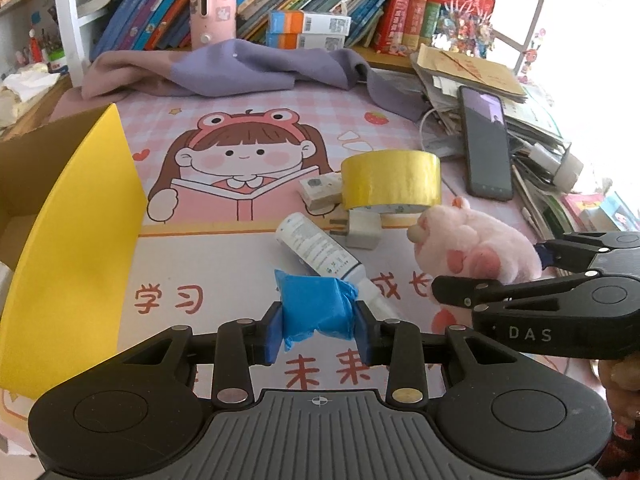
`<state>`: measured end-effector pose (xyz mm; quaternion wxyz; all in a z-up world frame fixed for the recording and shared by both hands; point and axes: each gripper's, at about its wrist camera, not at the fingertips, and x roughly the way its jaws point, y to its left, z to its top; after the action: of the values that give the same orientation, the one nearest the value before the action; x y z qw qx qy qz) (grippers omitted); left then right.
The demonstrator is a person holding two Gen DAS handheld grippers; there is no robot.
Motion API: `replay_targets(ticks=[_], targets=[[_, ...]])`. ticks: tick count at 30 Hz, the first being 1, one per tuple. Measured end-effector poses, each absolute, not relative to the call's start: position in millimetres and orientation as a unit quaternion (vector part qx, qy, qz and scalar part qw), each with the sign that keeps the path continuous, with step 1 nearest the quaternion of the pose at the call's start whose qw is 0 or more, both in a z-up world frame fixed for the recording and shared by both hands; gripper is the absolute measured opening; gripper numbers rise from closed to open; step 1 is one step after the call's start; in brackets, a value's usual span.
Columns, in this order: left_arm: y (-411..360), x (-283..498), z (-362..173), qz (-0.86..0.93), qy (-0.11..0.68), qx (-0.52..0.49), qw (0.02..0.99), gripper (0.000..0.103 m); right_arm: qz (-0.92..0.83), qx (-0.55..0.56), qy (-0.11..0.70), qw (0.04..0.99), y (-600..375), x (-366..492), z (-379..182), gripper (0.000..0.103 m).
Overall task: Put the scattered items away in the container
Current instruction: 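Carry the blue packet and pink plush pig over the yellow box with both tools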
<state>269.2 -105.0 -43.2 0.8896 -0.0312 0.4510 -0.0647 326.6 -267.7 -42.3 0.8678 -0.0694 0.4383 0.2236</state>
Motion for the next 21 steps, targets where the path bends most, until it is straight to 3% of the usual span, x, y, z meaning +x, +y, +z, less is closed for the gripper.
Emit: replay_targets(ticks=[21], targets=[[-46,186,-34,-0.154,0.401,-0.056,0.901,0.033,0.123,-0.09,0.433,0.889,-226,234,-27,0.061]])
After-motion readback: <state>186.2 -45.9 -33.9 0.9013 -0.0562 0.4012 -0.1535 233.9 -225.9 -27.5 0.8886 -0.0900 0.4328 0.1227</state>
